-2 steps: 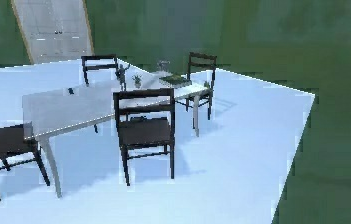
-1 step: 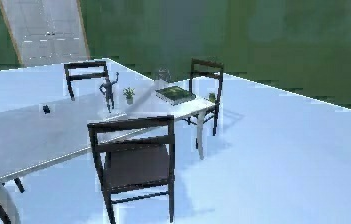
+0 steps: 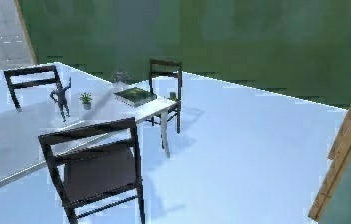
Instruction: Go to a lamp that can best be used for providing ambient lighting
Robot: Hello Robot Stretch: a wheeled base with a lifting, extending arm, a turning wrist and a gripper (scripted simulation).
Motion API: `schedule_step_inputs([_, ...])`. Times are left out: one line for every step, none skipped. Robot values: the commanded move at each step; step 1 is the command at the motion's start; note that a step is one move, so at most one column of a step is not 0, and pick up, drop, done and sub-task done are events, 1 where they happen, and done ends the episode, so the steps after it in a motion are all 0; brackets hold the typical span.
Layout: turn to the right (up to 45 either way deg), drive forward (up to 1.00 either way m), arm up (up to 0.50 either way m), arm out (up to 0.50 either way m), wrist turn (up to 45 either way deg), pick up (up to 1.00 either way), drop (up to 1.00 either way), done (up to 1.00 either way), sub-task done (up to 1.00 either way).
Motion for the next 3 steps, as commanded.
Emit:
schedule_step_inputs([0.0,0.35,0.0,0.0,0.0,0.0,0.0,0.0,0.0])
schedule_step_inputs([18.0,0.0,0.0,0.0,0.0,0.0,0.0,0.0,0.0])
schedule_step_inputs([0.0,0.6,0.0,0.0,0.0,0.0,0.0,0.0,0.0])
